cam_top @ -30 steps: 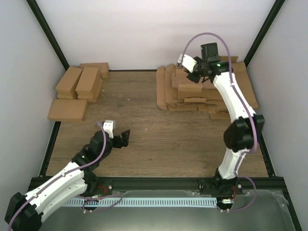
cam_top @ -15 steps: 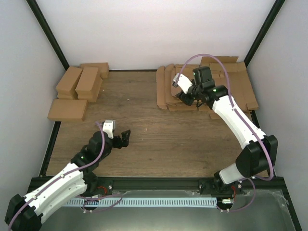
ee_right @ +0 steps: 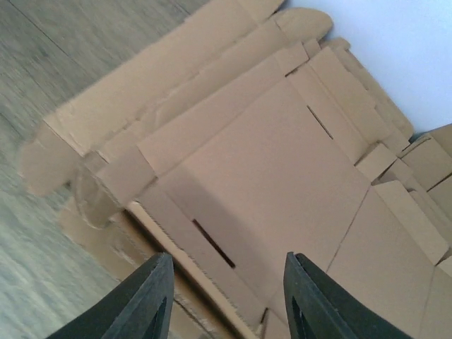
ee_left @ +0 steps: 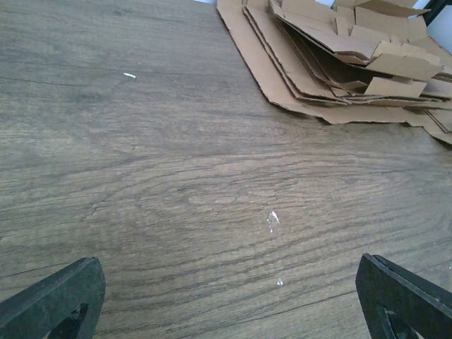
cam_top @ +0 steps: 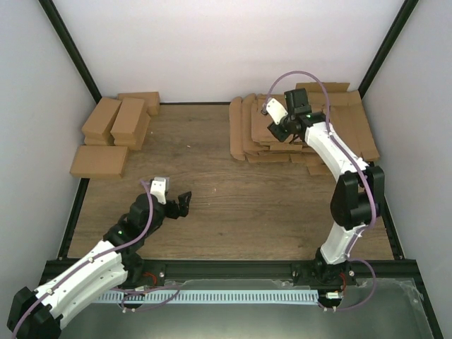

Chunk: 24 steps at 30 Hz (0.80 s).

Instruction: Fold the paper box

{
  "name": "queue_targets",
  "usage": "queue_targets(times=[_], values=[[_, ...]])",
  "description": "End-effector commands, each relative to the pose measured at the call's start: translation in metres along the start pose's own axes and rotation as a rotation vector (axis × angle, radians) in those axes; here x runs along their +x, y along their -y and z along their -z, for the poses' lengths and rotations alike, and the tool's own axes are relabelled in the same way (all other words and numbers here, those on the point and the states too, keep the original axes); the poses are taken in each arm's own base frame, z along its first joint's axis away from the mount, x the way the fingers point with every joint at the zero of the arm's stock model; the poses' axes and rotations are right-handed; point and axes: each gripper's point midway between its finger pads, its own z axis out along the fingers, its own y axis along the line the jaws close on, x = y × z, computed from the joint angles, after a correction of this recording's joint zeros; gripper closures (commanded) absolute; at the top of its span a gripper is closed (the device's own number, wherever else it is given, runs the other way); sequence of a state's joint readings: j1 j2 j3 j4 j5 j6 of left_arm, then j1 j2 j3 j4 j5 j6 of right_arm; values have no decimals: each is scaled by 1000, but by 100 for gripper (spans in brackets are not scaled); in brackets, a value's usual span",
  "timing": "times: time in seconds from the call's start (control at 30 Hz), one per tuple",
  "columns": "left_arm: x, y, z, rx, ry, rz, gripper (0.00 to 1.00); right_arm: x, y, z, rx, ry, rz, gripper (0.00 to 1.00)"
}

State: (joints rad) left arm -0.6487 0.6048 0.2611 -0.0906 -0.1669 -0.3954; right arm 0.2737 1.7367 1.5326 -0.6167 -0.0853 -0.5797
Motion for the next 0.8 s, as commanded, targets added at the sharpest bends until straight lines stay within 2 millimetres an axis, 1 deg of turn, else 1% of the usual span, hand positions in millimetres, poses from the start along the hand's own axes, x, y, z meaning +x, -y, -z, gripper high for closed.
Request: queue_targets(times=[0.0,0.07,0.17,0.37,0.5,0.63,0.77], values=[[0,2,-1,15,10,-9,0,-1,16,-14,44,-33,128,55],[0,2,-1,12,11,-7,0,6,18,-23,47,-57,187,55],[-1,1,-1,9,12,-6,0,11,15,-32,19,-73,250,55],[0,1,-2,6,8,-8,0,18,20,-49,-4,-98,255,57],[1,0,-3,0,1,-9,0,27,15,-60,-35,-123,263,58],[2,0,-3,0,-2,-10,0,33,10,-65,-66,-135,266,58],[1,1,-3,3,0,-10,0,29,13,-61,-44,-122,254,57]])
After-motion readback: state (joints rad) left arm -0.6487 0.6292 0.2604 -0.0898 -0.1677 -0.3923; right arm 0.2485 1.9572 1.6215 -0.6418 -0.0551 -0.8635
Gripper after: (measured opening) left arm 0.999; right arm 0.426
